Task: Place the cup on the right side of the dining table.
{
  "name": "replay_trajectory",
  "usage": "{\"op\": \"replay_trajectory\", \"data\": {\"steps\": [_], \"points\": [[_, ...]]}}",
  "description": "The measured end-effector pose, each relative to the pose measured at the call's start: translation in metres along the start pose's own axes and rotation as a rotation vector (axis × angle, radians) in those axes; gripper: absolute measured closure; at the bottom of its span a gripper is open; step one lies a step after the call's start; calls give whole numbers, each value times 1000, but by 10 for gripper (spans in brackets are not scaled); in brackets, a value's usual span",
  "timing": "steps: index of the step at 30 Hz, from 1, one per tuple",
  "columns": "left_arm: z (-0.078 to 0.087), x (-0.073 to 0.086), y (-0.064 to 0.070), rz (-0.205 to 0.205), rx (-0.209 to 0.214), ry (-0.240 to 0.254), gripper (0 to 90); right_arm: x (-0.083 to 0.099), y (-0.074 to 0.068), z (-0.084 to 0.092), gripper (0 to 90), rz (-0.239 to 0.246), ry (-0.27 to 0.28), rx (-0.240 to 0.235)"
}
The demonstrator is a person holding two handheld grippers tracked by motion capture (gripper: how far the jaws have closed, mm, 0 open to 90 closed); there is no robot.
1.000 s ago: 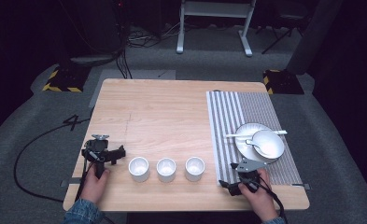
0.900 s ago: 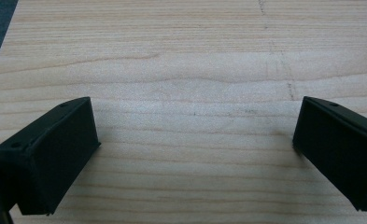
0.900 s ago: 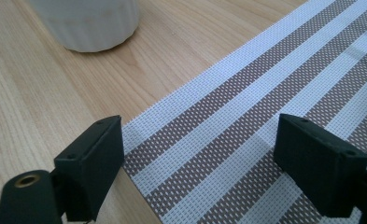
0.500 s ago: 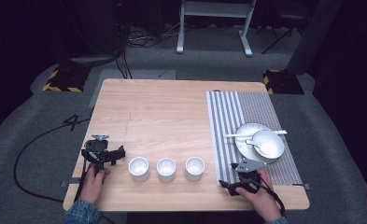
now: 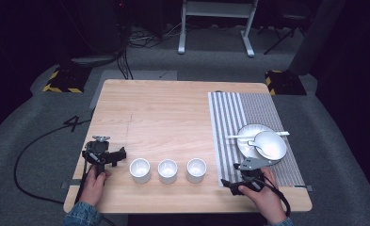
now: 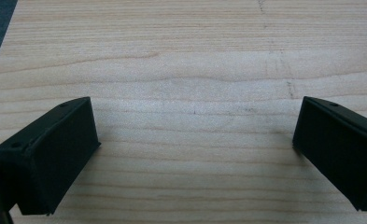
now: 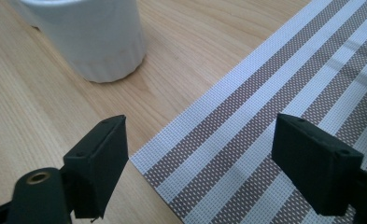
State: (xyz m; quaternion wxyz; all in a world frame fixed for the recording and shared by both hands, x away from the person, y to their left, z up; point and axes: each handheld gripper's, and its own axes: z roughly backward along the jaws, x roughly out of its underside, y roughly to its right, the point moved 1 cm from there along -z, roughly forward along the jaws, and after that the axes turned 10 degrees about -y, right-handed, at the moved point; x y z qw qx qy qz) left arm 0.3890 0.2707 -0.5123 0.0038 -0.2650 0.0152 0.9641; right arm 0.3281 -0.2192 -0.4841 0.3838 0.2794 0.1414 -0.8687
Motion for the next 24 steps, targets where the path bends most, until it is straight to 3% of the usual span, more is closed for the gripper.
{"op": "replay_trajectory", "data": {"steps": [10, 14, 24], "points": [[0, 0, 1, 7, -2, 0, 2, -20, -9, 10, 190, 47, -8, -24], [1, 1, 2, 20, -10, 3, 2, -35, -14, 12, 202, 79, 30, -56], [1, 1, 2, 20, -10, 3, 2, -59, -26, 8, 179, 118, 54, -103]]}}
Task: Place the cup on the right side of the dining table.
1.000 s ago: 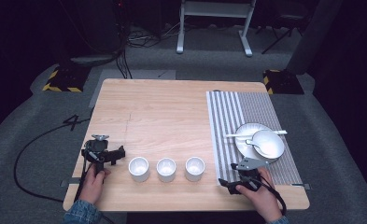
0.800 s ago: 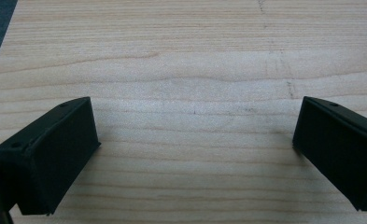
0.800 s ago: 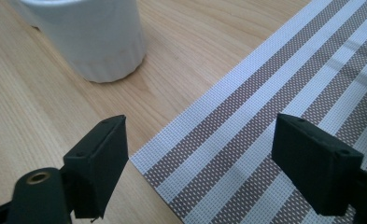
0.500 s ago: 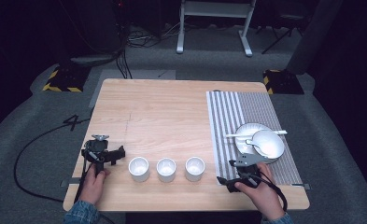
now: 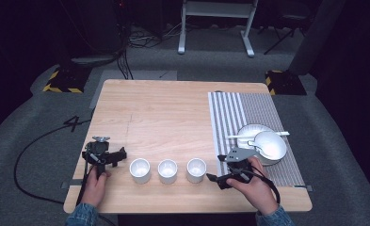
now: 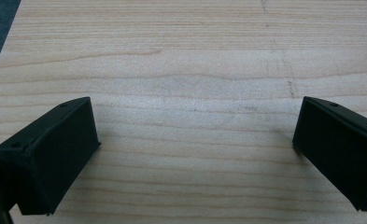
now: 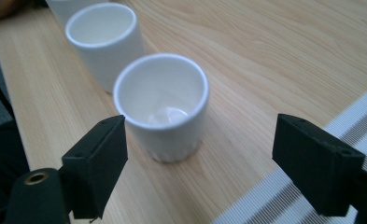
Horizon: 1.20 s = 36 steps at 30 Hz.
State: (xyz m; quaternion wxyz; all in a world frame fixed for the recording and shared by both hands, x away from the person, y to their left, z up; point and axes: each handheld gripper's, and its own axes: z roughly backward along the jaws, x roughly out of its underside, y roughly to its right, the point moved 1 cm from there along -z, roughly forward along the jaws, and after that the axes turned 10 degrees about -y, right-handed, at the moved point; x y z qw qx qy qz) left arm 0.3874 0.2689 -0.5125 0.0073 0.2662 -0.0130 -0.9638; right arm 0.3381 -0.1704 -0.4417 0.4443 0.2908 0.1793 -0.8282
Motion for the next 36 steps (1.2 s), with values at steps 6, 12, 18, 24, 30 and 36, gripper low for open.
{"op": "replay_trajectory", "data": {"steps": [6, 12, 18, 24, 30, 36], "points": [[0, 0, 0, 0, -1, 0, 2, -13, -7, -9, 156, 10, 24, -47], [0, 0, 0, 3, 0, 2, 1, -23, -11, -23, 156, 11, 18, -61], [0, 0, 0, 1, -1, 0, 1, -27, -14, -37, 156, -16, 23, -70], [0, 0, 0, 0, -1, 0, 2, -28, -15, -54, 163, -1, -16, -64], [0, 0, 0, 3, 0, 2, 2, -27, -17, -67, 183, 22, -43, -41], [0, 0, 0, 3, 0, 2, 1, -26, -21, -76, 259, 65, -77, -5]]}}
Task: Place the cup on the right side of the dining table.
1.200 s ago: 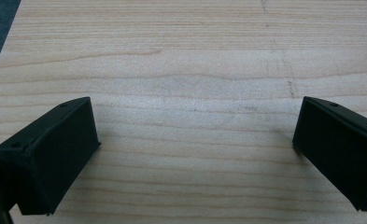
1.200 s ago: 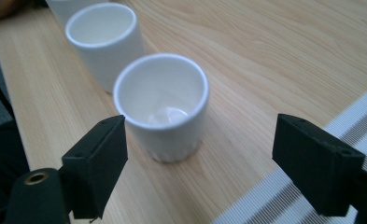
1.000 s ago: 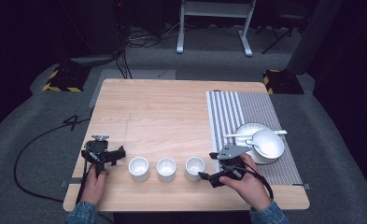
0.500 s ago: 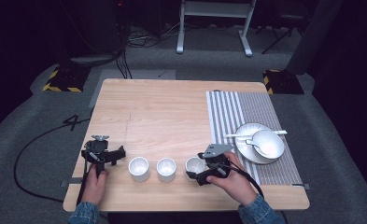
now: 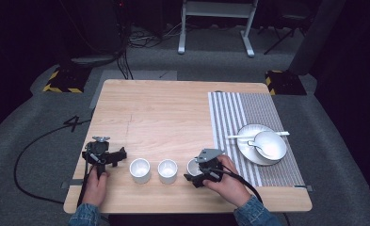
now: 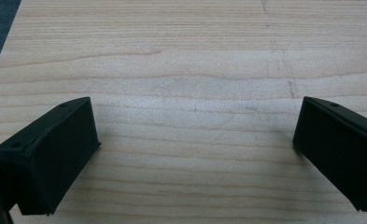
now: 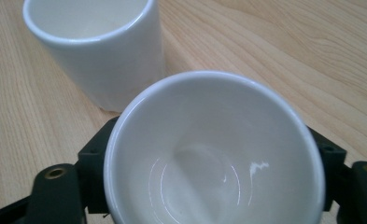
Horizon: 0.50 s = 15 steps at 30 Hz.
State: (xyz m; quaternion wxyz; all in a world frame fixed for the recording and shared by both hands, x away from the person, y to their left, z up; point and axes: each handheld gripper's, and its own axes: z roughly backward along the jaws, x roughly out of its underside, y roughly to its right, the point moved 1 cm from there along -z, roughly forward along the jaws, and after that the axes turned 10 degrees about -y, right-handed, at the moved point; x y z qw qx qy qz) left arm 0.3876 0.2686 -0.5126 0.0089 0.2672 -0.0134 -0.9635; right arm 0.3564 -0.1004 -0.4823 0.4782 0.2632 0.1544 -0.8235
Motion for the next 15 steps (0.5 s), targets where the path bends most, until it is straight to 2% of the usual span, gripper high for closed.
{"op": "replay_trajectory", "data": {"steps": [4, 11, 15], "points": [[0, 0, 0, 1, 0, 1, 2, -1, -2, -4, 262, 17, -27, 20], [0, 0, 0, 1, -2, -3, 1, -2, -1, -4, 267, 13, -38, 15], [0, 0, 0, 1, -2, -2, 1, -5, -2, -2, 267, 21, -72, 18]]}}
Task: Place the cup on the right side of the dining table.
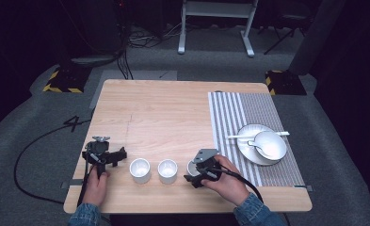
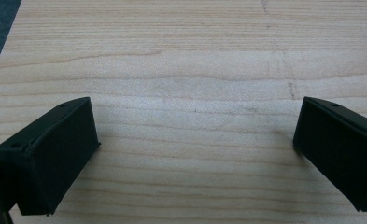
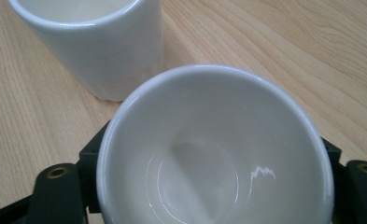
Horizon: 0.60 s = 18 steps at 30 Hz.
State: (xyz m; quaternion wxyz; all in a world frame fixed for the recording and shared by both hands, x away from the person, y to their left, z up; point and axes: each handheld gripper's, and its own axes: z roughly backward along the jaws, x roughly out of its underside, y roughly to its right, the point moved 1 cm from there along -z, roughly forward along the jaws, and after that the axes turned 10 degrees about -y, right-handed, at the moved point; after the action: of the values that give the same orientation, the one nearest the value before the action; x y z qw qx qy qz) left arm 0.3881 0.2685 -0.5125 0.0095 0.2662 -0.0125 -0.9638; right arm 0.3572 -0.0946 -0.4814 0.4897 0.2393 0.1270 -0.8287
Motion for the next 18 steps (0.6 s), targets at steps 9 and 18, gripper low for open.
{"op": "replay_trajectory", "data": {"steps": [9, 18], "points": [[0, 0, 0, 0, 0, 0, 1, -5, 0, 9, 268, -5, -31, -24], [0, 0, 0, 0, 0, 0, 1, -19, 7, 34, 268, 7, -16, -3]]}}
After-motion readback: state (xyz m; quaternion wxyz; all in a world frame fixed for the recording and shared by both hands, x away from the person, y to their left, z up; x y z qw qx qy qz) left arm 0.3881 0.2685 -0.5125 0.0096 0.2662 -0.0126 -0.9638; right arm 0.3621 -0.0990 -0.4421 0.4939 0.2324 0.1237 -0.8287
